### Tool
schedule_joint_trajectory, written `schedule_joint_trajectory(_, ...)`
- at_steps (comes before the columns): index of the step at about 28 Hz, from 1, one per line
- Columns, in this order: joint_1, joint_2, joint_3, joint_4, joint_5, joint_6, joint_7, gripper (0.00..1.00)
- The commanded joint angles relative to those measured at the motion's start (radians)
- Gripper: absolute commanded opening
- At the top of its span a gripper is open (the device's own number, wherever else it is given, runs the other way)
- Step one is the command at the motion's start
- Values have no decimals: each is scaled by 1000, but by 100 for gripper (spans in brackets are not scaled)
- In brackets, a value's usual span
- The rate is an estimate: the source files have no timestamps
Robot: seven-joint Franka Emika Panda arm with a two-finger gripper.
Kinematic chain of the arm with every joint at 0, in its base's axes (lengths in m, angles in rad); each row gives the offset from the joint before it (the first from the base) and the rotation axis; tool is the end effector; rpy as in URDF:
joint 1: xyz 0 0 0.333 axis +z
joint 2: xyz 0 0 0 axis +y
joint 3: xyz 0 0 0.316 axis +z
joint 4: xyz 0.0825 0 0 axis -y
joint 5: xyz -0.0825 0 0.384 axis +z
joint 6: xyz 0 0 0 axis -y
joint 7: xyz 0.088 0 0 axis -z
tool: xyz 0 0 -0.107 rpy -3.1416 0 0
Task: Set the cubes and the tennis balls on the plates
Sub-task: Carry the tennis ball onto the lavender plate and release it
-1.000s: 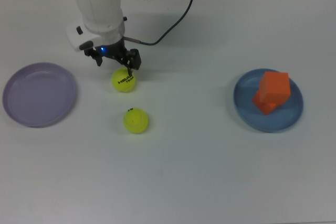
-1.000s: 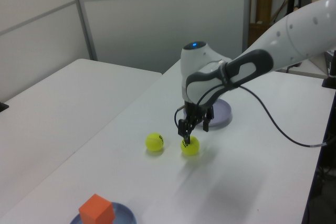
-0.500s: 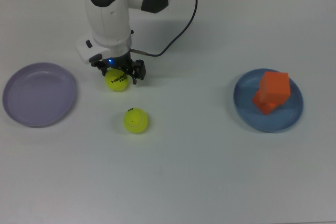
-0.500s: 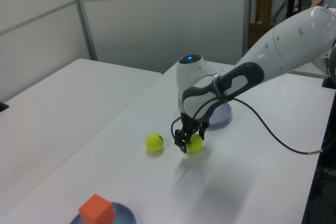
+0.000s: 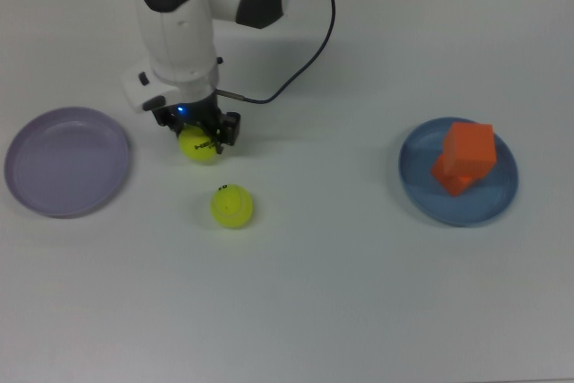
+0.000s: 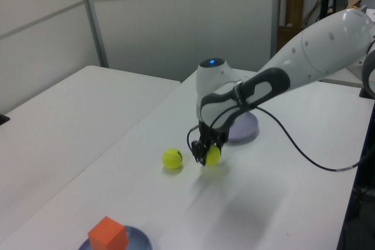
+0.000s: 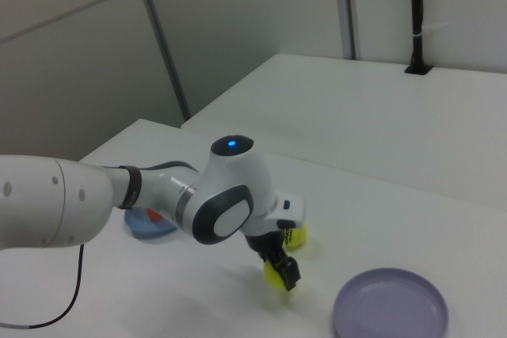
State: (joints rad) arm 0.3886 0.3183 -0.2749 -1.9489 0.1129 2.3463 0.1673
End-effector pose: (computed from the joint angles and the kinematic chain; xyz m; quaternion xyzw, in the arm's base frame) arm 0.6159 0.0801 0.3315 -0.9973 0.0559 -0.0462 0.0064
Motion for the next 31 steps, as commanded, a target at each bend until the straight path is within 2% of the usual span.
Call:
schedule_joint_trajectory(1,-20,-82,-73,2,34,-2,-65,0)
schedule_joint_trajectory(3,-25,-82,-107,24,36,-18,-65,0)
schedule_joint_trajectory(4,-36,-73,-139,56,39,-25,-65,0)
schedule_joint_trajectory(5,-46,-67,-150,68,40,-27,-68,0)
schedule_joint_trajectory(8,-91,-44,-158,91,77,-25,-109,0)
schedule_joint_trajectory(9,-103,-36,-159,102,97,-25,-130,0)
schedule_joint_trajectory(10,-120,-15,-161,114,140,-25,-173,0)
schedule_joint_trajectory(12,-132,10,-165,126,171,-25,-201,0)
schedule_joint_trajectory(15,-139,57,-179,149,186,-25,-213,0)
schedule_joint_trajectory(21,-139,97,-178,168,189,-22,-213,0)
schedule_joint_trajectory(22,-139,99,-176,168,189,-22,-213,11)
schedule_joint_trajectory(23,-139,99,-176,168,188,-22,-215,40)
schedule_joint_trajectory(24,-139,100,-175,168,186,-22,-215,80)
schedule_joint_trajectory(25,-137,101,-175,168,185,-24,-215,100)
schedule_joint_trajectory(31,-134,91,-172,168,186,-36,-209,100)
